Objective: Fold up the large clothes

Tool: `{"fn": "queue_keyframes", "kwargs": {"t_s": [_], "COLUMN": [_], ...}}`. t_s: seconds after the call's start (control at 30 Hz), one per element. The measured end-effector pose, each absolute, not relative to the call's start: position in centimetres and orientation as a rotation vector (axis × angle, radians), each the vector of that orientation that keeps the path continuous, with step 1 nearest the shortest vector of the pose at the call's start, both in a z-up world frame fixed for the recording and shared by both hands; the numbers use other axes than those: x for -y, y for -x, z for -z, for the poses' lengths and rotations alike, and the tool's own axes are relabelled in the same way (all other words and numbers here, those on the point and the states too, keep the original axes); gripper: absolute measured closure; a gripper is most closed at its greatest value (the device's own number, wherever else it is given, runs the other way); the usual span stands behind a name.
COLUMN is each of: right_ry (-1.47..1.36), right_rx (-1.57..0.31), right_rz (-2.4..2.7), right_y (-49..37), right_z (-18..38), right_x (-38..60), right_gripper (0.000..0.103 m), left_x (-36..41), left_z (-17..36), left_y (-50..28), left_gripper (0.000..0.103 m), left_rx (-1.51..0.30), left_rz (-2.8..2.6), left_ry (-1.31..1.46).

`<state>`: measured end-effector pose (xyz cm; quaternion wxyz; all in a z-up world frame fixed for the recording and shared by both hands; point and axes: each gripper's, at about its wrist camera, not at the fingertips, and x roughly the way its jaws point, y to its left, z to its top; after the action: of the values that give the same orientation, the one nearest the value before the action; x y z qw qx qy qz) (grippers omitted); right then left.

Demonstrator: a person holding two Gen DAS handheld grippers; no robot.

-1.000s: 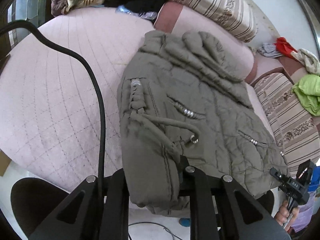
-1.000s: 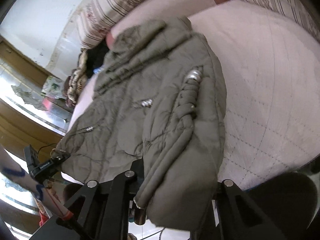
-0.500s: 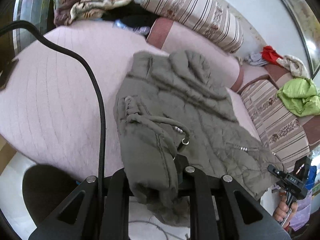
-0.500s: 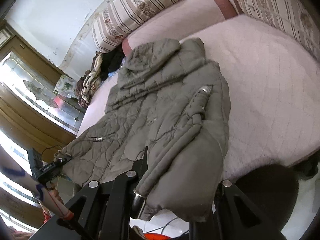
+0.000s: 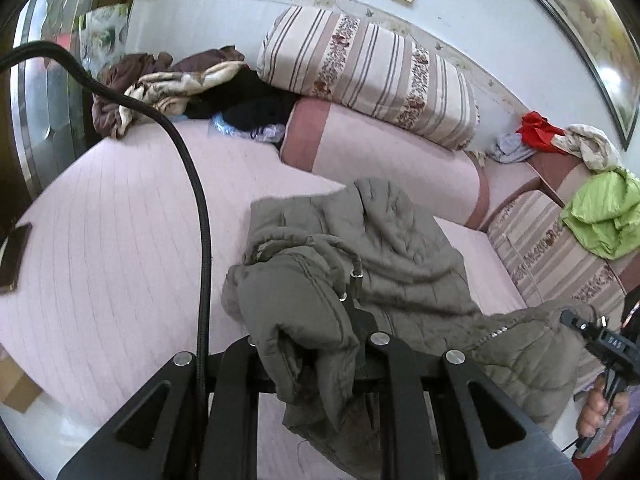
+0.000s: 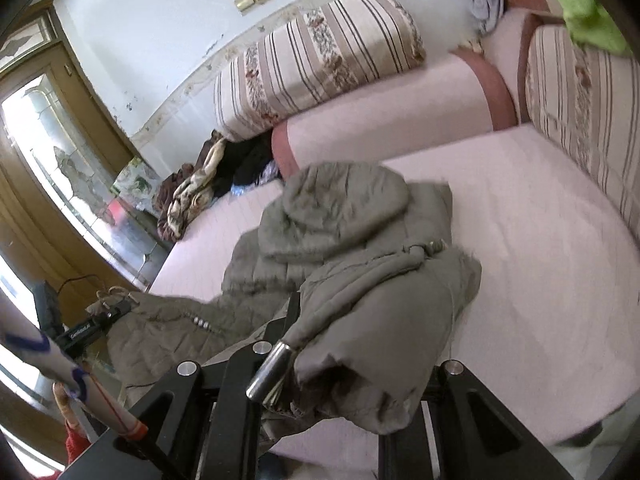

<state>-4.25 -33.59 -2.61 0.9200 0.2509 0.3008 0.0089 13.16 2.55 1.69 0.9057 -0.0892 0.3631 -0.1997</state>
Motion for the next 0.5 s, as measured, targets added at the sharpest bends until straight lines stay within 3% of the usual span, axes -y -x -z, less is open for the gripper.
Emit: {"fn": "queue_keyframes", "kwargs": {"t_s": [0.5], "right_ry": [-0.494], "right_rx": [-0.595], "right_rz": [0.105], "right_y": [-9.3], "right_z": [-2.4], "right_x": [38.4], "right_gripper": [0.086], "left_x": [1.8], "left_z": [-5.2], "left_y": [-26.6], "left_gripper": [0.086], "left_rx": [-0.739], "left_rz": [0.290], "left_ry": [0.148]}}
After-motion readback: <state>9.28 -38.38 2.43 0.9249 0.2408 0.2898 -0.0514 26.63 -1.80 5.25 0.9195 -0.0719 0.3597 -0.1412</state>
